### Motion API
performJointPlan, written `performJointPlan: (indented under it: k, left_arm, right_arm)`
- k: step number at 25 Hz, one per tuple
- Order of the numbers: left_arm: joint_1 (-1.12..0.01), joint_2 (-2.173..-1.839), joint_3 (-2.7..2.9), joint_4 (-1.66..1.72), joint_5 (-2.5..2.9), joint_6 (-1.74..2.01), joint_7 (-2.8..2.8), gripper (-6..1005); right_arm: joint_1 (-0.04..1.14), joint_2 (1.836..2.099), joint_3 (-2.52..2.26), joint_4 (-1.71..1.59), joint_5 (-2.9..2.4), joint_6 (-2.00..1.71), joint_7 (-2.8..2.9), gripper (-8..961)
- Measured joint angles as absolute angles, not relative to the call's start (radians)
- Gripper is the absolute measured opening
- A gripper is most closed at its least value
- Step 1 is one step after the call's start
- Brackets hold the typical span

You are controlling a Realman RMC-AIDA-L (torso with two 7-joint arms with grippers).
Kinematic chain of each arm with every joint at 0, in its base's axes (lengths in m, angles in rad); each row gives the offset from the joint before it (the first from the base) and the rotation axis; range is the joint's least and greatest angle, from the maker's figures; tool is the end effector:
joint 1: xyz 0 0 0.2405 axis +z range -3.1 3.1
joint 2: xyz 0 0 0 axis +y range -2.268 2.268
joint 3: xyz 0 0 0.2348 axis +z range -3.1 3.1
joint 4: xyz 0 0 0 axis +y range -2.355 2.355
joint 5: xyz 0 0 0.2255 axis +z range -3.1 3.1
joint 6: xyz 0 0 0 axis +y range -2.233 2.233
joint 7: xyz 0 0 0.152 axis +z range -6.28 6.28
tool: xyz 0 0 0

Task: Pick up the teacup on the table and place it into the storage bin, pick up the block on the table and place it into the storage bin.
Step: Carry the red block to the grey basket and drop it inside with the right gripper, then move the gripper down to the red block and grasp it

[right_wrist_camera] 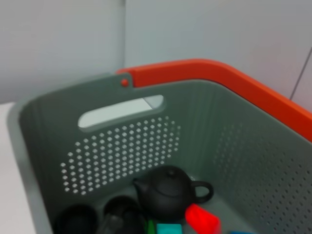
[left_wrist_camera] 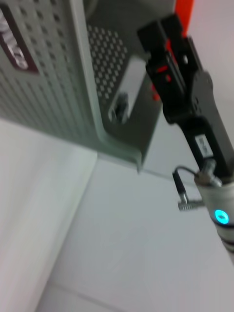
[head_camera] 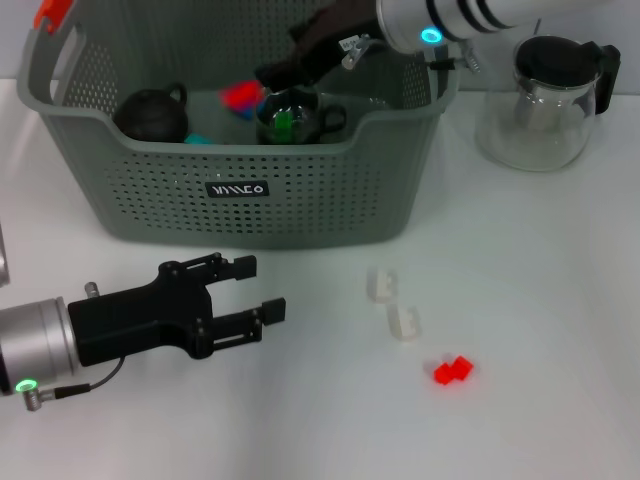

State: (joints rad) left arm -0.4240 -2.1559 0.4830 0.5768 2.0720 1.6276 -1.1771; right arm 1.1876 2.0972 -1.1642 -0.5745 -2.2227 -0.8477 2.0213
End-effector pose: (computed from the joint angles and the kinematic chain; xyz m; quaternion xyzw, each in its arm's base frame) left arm -0.2817 0.2856 -0.0209 -0.9135 -0.2322 -0.2969 0.1529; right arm 0.0350 0.4754 -0.0651 -0.9614 0.1337 0.0558 0.2341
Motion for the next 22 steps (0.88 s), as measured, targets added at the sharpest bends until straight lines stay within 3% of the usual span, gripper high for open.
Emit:
performJointPlan:
  k: [3,9,16,22]
  left_arm:
    - [-0.422,-2.146,0.487,0.582,2.072,1.701,-1.163,724]
    - [-0.413,-2.129,0.475,0.581,2.066,1.865,-1.084,724]
    - [-0.398,-2.133,0.458,0.579,2.07,1.8,-1.09,724]
    - [-0.399,-2.132,0.445,0.578,2.065,1.78,-1.092,724]
  right_arm:
    - [1.154,2.097,-1.153,-0.636,-2.214,-0.905,2.024,587]
    - [0.957,2.088,-1.139,-0.966,-2.091,-1.206,2.027,773]
    - [0.696,2.069,-1.138,-1.437,-2.184,-1.677,2.199,765]
    - [0.651,2.073,-1.151,-1.542,-2.376,-1.949,2.326,763]
